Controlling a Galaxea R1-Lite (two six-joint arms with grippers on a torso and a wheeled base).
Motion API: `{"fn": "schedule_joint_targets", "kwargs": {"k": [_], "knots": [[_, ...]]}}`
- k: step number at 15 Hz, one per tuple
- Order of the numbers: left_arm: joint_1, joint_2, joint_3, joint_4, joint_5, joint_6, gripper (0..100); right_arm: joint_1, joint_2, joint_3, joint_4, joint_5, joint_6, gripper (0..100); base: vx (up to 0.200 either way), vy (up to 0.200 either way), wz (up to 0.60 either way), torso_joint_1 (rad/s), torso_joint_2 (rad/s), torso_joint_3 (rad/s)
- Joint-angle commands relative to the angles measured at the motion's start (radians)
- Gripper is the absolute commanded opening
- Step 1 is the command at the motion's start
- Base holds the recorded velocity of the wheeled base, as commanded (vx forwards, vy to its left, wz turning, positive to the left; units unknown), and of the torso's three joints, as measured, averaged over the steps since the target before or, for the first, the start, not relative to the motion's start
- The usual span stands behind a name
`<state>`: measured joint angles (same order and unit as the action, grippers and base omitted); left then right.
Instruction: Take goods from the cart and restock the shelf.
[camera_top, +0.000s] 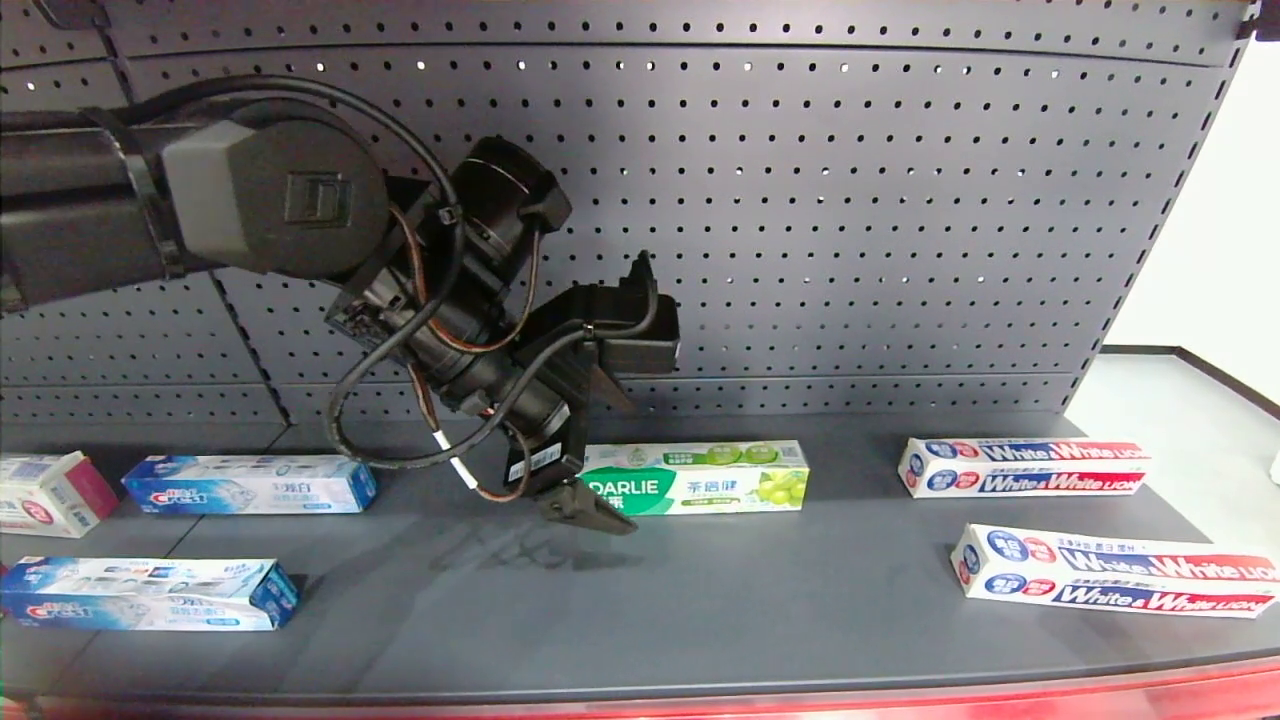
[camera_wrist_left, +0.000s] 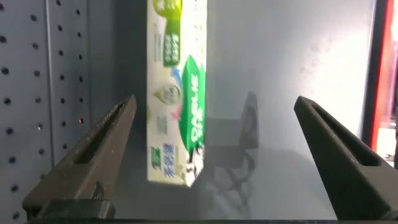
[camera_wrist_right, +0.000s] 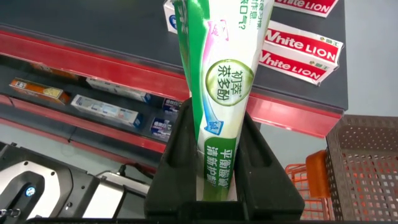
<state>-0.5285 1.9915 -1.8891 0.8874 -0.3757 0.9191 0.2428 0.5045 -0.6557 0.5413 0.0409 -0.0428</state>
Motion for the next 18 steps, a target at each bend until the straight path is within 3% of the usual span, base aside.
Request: {"fn": "schedule_joint_targets", "kwargs": {"k": [1, 3, 6, 10, 18], "knots": [[-0.002, 0.055, -0.064, 0.015, 0.0, 0.0, 100, 0.0, -0.012, 0.013, 0.0, 0.001, 0.0, 0, 0.0, 0.0, 0.0, 0.0, 0.0, 0.0], [-0.008, 0.081, -0.105, 0.057, 0.0, 0.0, 100, -0.002, -0.023, 0.025, 0.0, 0.001, 0.0, 0, 0.0, 0.0, 0.0, 0.0, 0.0, 0.0], [-0.011, 0.113, -0.111, 0.071, -0.002, 0.001, 100, 0.001, -0.021, 0.024, -0.001, 0.001, 0.0, 0, 0.0, 0.0, 0.0, 0.0, 0.0, 0.0], [-0.011, 0.161, -0.111, 0.165, -0.006, 0.007, 100, 0.003, -0.021, 0.025, -0.001, 0.001, 0.0, 0, 0.0, 0.0, 0.0, 0.0, 0.0, 0.0], [-0.011, 0.182, -0.111, 0.171, -0.006, 0.004, 100, 0.006, -0.021, 0.031, -0.001, 0.001, -0.002, 0, 0.0, 0.0, 0.0, 0.0, 0.0, 0.0]]}}
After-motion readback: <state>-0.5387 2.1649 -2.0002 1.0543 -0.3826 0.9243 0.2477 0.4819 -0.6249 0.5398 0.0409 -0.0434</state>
